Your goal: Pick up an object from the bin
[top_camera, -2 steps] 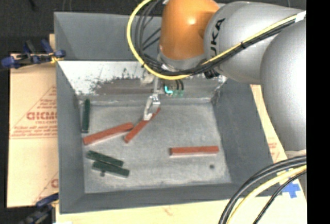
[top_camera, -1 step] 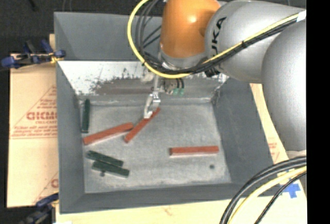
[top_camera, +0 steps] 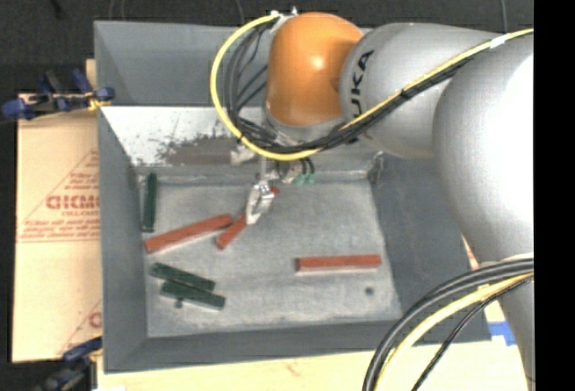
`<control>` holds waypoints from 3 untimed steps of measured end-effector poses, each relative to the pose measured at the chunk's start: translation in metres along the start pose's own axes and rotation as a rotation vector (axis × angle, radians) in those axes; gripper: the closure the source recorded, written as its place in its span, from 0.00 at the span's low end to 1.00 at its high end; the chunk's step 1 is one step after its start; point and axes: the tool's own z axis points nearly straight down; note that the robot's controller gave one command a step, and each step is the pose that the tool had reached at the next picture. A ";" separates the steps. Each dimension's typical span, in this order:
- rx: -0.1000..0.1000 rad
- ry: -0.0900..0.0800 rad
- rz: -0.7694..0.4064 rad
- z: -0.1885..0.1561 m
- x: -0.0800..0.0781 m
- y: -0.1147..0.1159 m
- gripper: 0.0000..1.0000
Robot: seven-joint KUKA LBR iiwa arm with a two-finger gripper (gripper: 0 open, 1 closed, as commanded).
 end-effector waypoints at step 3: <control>-0.001 -0.004 -0.244 0.061 -0.002 0.024 0.00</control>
Offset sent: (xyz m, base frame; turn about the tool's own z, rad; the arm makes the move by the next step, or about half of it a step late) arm -0.0021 0.0203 -0.0176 -0.3052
